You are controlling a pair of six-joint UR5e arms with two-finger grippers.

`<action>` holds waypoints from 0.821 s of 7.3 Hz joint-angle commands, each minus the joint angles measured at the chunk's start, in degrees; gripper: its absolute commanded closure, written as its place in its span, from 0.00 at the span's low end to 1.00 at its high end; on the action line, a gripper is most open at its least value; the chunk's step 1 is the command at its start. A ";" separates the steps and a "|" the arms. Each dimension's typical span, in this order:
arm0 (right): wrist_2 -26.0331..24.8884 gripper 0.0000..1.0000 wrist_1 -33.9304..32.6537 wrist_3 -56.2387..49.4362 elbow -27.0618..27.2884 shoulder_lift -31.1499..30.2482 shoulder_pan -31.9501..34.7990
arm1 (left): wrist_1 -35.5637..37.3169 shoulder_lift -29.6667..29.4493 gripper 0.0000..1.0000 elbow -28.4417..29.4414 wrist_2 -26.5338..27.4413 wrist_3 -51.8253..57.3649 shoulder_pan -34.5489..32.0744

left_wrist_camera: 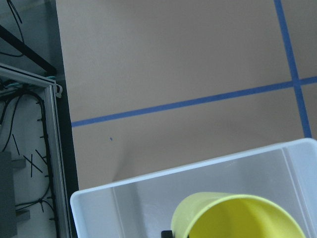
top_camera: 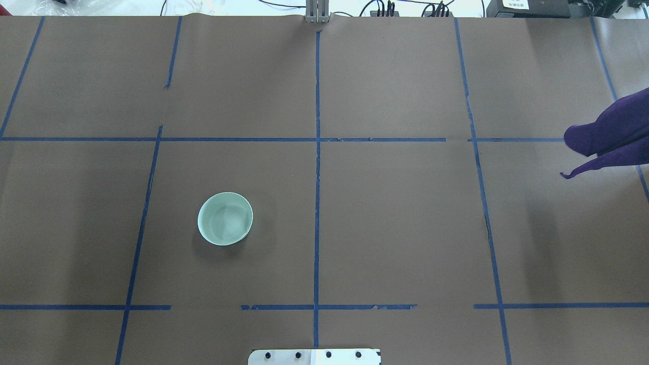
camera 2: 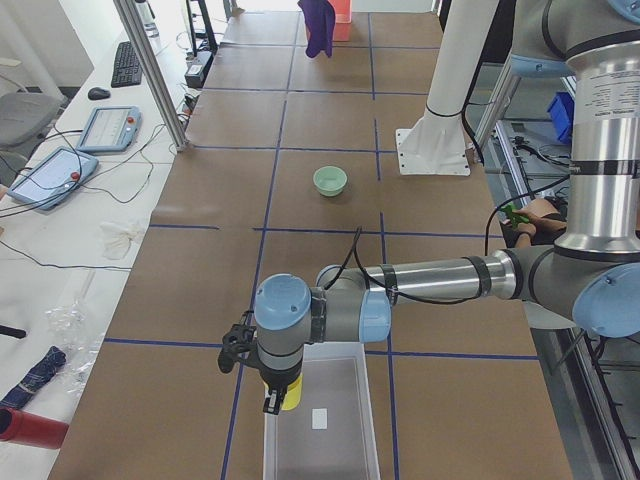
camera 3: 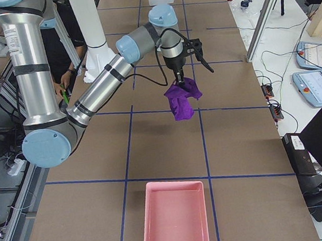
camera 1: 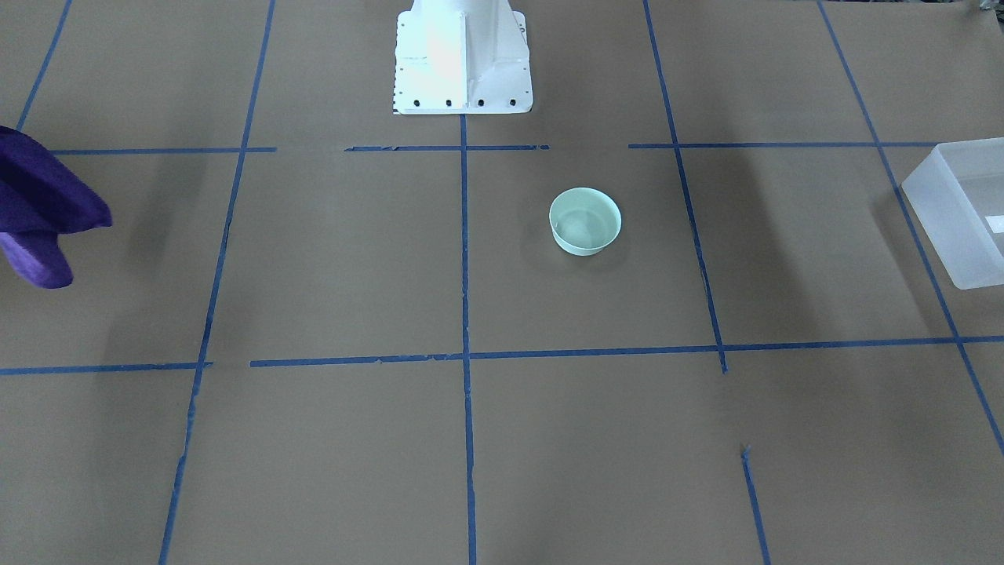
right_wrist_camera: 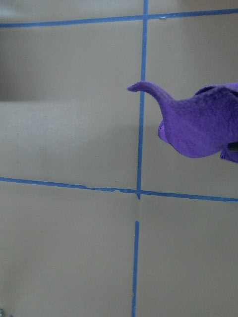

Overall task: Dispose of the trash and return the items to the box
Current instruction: 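Release the cup in the clear bin while the right gripper lifts the cloth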

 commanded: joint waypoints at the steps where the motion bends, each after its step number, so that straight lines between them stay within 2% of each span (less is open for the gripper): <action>1: 0.12 1.00 -6.27 -0.09 0.33 6.92 5.30 | -9.50 3.07 1.00 5.30 -6.12 -0.27 4.39; 3: 0.12 1.00 -6.28 -0.88 0.33 8.34 9.51 | -14.99 3.08 1.00 8.92 -9.30 -0.36 7.92; 6: -0.76 1.00 -6.10 -7.90 -0.37 8.35 13.83 | -20.17 3.00 1.00 10.60 -9.49 -0.36 10.47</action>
